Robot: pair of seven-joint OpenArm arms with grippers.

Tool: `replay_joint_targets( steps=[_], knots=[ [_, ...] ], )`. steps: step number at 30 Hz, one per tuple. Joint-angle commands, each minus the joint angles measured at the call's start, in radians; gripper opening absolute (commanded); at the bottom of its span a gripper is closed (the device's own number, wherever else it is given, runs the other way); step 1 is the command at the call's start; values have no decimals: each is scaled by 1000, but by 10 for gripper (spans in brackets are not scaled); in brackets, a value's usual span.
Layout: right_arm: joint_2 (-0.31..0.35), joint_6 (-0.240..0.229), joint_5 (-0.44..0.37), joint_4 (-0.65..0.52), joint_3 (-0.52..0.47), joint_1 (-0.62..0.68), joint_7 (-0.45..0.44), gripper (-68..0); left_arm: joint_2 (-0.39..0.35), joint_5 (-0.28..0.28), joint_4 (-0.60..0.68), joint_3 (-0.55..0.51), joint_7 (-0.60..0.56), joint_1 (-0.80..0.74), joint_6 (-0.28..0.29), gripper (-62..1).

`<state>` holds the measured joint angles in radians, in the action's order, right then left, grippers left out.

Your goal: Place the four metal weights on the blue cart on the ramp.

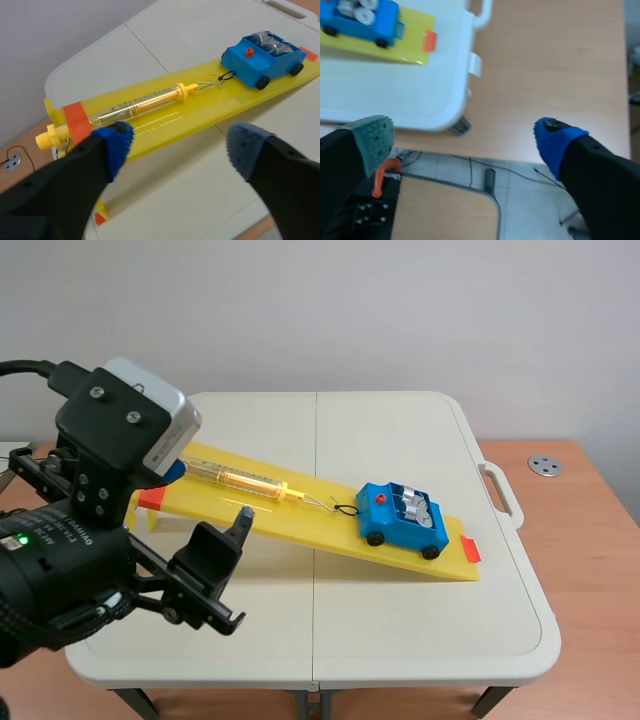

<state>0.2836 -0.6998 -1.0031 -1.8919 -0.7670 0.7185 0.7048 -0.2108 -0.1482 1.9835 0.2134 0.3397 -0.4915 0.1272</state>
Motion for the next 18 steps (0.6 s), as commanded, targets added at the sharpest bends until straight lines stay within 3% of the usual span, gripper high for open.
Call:
replay_joint_targets(
  steps=[1,3,14,18],
  knots=[
    [63,-35,-80,-90,44,-26,-140,-13,-6,43,121,-26,-143,-47,-58,-59],
    [63,-34,-72,-90,104,-56,-150,-14,-6,43,135,-31,-170,-87,-64,14],
    [62,-32,159,-90,392,-224,-272,-14,-6,60,172,-48,-183,-195,-137,14],
    [62,-23,241,-90,471,-250,-315,-14,-6,119,173,-53,-186,-195,-141,14]
  ],
)
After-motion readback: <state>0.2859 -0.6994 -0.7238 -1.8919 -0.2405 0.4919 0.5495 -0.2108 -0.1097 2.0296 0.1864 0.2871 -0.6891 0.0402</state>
